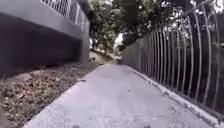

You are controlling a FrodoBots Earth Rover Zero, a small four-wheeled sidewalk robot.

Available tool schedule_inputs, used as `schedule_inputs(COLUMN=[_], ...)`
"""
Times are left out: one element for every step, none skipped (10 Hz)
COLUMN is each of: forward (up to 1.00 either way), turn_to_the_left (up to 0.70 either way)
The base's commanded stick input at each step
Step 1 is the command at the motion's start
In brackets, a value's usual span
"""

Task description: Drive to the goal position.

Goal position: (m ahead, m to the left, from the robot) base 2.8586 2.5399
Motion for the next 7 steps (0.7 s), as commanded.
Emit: schedule_inputs(forward=[0.5,0.5,0.5,0.5,0.5,0.5,0.5], turn_to_the_left=[0.03,0.0,0.0,0.0,0.0,0.0,0.0])
